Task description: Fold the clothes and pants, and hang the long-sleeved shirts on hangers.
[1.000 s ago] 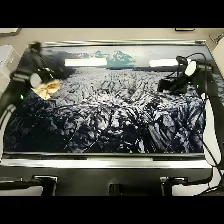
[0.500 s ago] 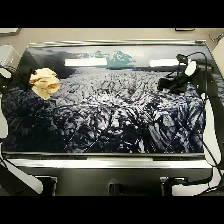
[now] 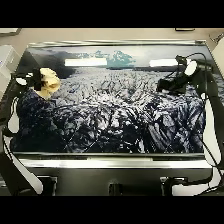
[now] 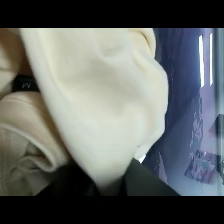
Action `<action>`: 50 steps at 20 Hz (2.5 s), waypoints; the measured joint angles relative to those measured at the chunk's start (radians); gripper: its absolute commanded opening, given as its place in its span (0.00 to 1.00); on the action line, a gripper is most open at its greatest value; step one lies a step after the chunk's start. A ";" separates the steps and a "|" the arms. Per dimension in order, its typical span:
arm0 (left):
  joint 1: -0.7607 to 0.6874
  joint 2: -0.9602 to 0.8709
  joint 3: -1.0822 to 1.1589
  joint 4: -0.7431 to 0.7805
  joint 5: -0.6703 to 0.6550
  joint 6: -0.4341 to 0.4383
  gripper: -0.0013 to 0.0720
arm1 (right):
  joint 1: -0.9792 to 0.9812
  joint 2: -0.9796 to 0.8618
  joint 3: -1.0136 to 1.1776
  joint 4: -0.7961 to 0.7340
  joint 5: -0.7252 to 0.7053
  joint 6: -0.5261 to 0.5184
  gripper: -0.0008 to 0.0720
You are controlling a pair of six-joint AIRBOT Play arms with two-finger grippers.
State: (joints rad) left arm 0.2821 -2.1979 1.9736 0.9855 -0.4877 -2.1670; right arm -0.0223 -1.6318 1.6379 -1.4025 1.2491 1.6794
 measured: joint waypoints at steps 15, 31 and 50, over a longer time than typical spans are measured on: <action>-0.404 0.839 0.001 0.218 -0.407 0.715 0.05 | 0.000 0.299 0.113 -0.045 0.061 -0.084 0.93; -1.078 0.567 -0.392 0.119 -0.482 0.576 0.99 | 0.000 0.486 0.117 -0.101 0.391 -0.075 0.93; -0.494 0.653 -0.805 0.103 -0.890 0.646 0.98 | 0.000 0.288 -0.741 0.270 0.179 -0.180 0.99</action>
State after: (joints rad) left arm -0.2119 -1.5452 1.1683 1.0889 -1.3781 -1.5211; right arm -0.0219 -1.3434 0.8967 -1.1324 1.4277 1.4994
